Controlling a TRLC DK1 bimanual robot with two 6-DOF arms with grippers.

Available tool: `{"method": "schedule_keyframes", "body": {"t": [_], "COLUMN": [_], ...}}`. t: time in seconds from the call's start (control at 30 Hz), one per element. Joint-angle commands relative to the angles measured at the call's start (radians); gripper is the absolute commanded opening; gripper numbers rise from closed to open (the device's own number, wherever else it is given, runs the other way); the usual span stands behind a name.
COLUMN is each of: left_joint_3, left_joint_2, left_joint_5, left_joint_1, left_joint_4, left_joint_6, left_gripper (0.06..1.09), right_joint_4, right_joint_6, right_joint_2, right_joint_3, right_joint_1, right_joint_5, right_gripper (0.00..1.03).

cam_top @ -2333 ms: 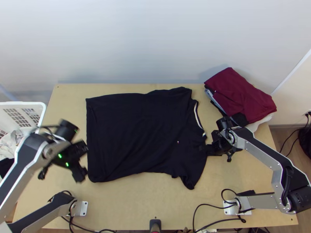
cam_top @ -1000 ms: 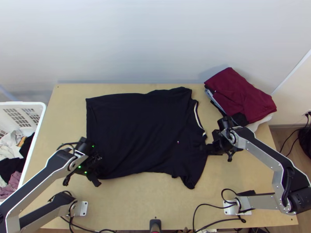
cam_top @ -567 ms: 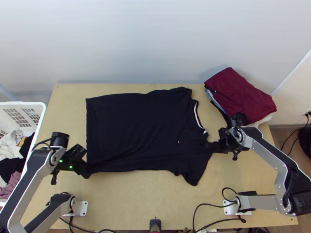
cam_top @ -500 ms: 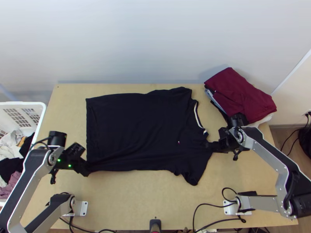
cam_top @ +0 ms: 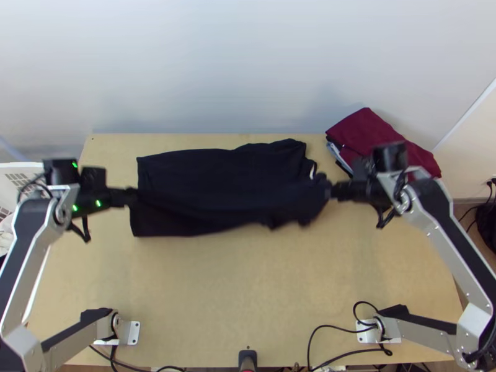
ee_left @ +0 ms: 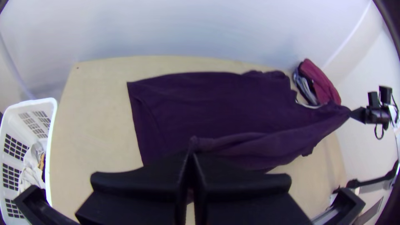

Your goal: Fold the t-shirt

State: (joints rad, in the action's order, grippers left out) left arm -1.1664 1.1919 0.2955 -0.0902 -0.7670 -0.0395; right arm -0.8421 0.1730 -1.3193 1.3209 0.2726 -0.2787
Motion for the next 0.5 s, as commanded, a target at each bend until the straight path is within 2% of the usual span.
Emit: {"method": "schedule_keyframes", "body": {"t": [0.0,0.17,0.47], "left_joint_3": [-0.115,-0.297,-0.713], "left_joint_2": [0.061,0.146,0.304], "left_joint_5": [-0.007,-0.041,-0.075], "left_joint_1": [-0.04,-0.091,-0.132], "left_joint_4": [0.023,0.055,0.087], "left_joint_6": [0.093,0.181,0.253], "left_gripper": [0.1,0.09,0.09], "right_joint_4": [-0.012,-0.012,-0.012], "right_joint_6": [0.026,0.037,0.042], "right_joint_2": [-0.069,-0.181,-0.39], "right_joint_3": [0.146,0.386,0.819], "right_joint_1": [-0.009,-0.035,-0.078], "right_joint_5": [-0.002,-0.002,0.004], "right_gripper": [0.03,0.03,0.03]}}
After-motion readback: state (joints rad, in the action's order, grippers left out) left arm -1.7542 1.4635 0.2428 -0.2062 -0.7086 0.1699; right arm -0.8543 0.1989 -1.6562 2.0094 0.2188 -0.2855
